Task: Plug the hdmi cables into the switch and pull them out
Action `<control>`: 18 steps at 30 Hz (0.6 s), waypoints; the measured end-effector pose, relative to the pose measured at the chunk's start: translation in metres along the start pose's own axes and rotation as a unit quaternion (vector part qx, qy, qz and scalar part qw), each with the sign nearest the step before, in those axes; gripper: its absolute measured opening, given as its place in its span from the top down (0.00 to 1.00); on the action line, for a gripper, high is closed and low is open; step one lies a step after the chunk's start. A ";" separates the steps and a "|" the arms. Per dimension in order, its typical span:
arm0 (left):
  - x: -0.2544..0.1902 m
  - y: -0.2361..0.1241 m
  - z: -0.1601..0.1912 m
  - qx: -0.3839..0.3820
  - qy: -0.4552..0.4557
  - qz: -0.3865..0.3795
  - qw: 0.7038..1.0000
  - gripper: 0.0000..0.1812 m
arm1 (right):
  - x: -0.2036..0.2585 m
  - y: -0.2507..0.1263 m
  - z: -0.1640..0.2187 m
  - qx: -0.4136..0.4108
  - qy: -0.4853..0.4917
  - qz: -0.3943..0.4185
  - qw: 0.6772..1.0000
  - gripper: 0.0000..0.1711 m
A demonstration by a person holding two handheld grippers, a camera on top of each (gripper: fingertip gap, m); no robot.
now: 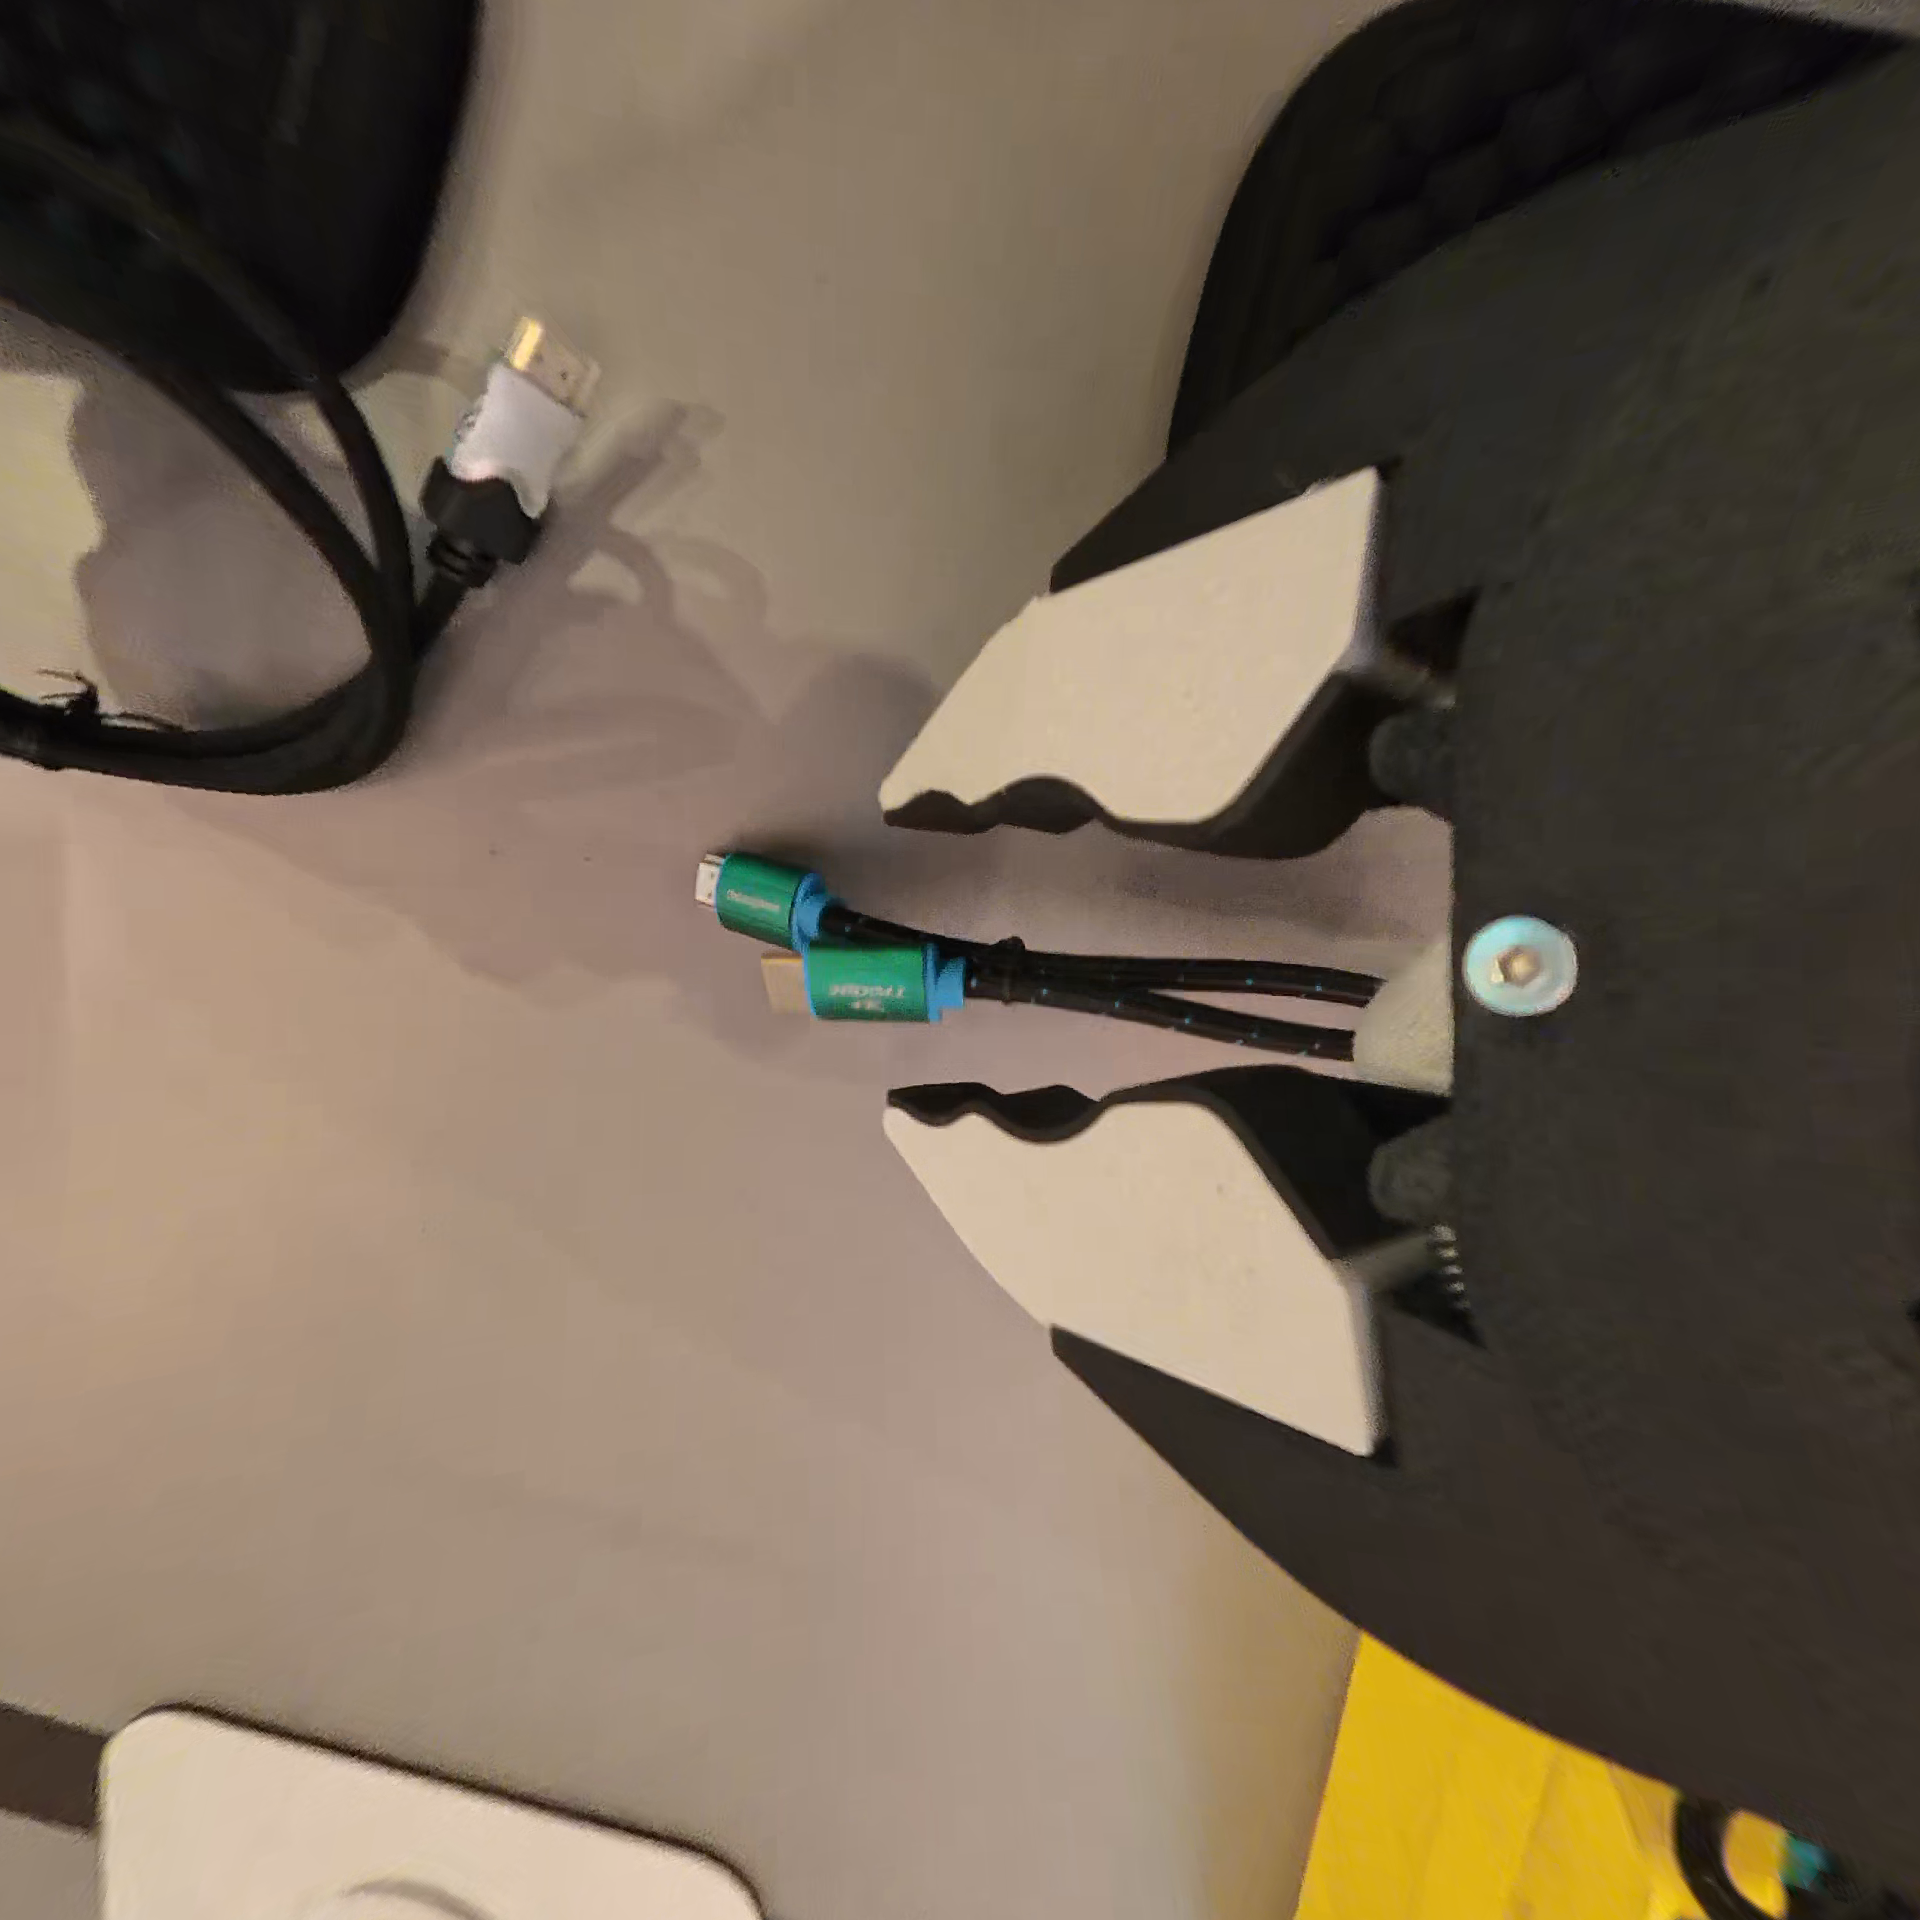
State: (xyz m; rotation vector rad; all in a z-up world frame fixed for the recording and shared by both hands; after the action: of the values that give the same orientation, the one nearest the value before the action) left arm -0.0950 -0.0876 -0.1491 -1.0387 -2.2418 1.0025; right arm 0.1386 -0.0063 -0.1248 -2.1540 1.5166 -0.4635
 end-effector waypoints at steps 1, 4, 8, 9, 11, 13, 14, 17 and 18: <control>0.006 0.002 -0.001 0.002 -0.020 0.009 1.000 0.75 | 0.000 0.000 -0.001 0.000 0.000 -0.001 1.000 0.76; 0.017 0.012 0.005 0.035 -0.095 0.087 0.991 0.75 | 0.001 0.001 -0.002 0.000 -0.003 -0.002 1.000 0.76; 0.024 0.030 0.013 0.050 -0.167 0.162 0.971 0.85 | 0.002 0.000 -0.004 -0.002 -0.006 -0.003 1.000 0.76; 0.025 0.033 0.015 0.053 -0.178 0.166 0.969 0.88 | 0.002 0.000 -0.003 -0.003 -0.006 -0.004 1.000 0.76; 0.026 0.035 0.014 0.037 -0.181 0.163 0.969 0.89 | 0.002 -0.001 -0.003 -0.004 -0.005 -0.003 1.000 0.76; 0.026 0.034 0.012 0.029 -0.169 0.136 0.976 0.89 | 0.001 -0.002 -0.002 -0.006 -0.004 -0.003 1.000 0.76; 0.025 0.033 0.011 0.026 -0.164 0.129 0.978 0.89 | 0.001 -0.003 -0.001 -0.008 -0.003 -0.003 1.000 0.76; 0.020 0.030 0.010 0.031 -0.142 0.116 0.983 0.89 | 0.000 -0.003 0.000 -0.010 -0.002 -0.003 1.000 0.76; 0.018 0.029 0.010 0.032 -0.137 0.115 0.983 0.89 | 0.000 -0.003 0.000 -0.009 -0.002 -0.003 1.000 0.76</control>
State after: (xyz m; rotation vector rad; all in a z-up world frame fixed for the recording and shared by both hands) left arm -0.0998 -0.0646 -0.1763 -1.2137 -2.3215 1.3822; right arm 0.1408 -0.0051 -0.1235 -2.1725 1.5181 -0.4504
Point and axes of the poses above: each gripper's, where its closed fingertips meet, y out along the fingers, z out of its underside, x = y × z across the jaws, the point moved 8 cm from there along -y, back along the fingers, and after that the axes turned 5 degrees about -y, right-handed, at the moved point
